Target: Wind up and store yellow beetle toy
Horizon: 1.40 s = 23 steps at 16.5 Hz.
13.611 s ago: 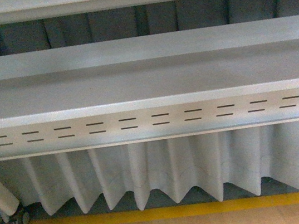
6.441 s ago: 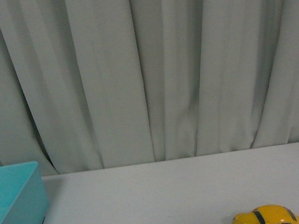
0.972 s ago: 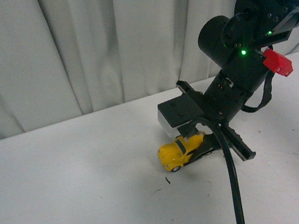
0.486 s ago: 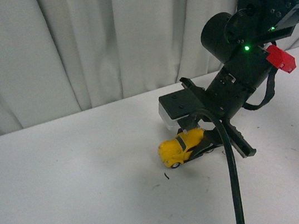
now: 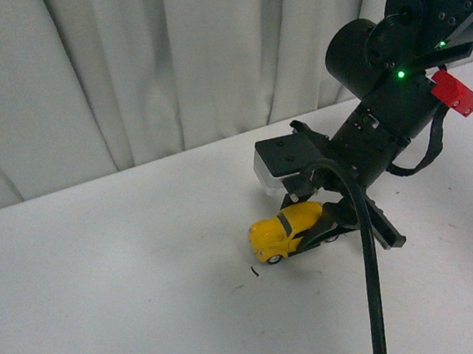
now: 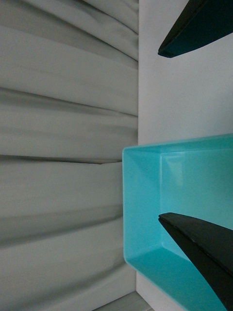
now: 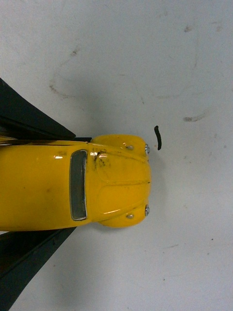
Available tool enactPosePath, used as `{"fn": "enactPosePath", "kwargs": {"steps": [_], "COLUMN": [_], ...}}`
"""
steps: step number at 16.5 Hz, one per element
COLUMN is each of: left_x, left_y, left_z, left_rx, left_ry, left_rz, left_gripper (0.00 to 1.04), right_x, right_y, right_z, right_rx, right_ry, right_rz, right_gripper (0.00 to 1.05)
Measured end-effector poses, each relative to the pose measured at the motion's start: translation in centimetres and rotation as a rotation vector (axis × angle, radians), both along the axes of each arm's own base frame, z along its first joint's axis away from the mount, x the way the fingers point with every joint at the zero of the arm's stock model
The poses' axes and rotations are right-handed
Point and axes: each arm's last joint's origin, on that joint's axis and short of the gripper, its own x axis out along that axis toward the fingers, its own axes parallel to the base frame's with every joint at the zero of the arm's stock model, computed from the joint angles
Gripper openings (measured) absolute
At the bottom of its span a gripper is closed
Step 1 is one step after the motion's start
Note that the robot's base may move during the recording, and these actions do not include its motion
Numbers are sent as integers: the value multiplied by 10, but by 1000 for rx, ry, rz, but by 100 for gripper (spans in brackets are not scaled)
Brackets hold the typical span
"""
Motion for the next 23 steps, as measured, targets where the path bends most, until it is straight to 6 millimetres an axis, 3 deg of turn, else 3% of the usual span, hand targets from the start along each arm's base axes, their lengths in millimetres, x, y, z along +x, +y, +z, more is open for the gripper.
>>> {"fn": "enactPosePath", "kwargs": {"steps": [12, 23], "left_x": [0, 0], "left_y": [0, 0], "left_z": [0, 0], "left_rx": [0, 0], "left_ry": [0, 0], "left_rz": [0, 0], "left_gripper": [98, 98], "right_x": [-6, -62], "right_y": [-20, -64], "right_z": [-4, -5], "right_rx": [37, 39], "right_ry": [42, 96], "right_rz": [-68, -152], "right_gripper": [42, 42]}}
